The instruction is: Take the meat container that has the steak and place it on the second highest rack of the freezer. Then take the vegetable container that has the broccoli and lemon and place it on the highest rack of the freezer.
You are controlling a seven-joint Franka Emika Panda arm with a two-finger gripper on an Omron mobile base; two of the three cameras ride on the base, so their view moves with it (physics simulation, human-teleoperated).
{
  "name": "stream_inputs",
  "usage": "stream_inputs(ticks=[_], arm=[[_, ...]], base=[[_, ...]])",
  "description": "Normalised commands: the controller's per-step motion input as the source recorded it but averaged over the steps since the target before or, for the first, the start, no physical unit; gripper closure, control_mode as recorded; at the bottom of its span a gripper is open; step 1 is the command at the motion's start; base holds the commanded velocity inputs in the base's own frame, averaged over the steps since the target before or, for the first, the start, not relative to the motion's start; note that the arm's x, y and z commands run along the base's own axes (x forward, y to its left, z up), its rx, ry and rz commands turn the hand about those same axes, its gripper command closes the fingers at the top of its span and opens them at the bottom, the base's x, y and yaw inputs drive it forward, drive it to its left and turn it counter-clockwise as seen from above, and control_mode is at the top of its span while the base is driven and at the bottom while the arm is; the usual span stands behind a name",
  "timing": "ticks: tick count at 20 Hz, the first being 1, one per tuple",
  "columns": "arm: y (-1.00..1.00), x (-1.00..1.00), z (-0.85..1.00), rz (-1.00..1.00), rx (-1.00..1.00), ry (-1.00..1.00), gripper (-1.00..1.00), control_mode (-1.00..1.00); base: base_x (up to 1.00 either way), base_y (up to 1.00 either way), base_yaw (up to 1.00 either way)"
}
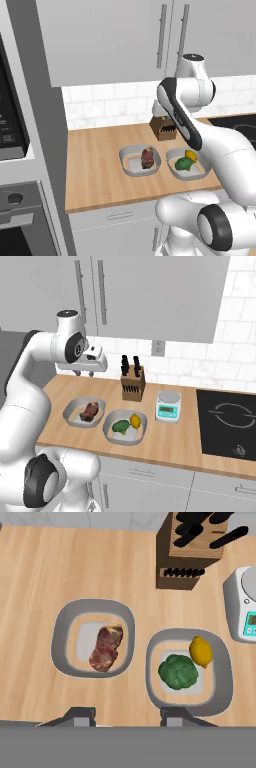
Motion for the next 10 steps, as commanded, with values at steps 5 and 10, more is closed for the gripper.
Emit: stream_inputs(ticks=[5, 10], arm=[[0.0, -0.39, 0.0, 0.0, 0.0, 0.0, -1.0, -1.0], [-0.01, -0.86, 0.0, 0.0, 0.04, -0.06, -1.0, -1.0]], base=[[0.0, 0.0, 0.0], [0.0, 0.0, 0.0]])
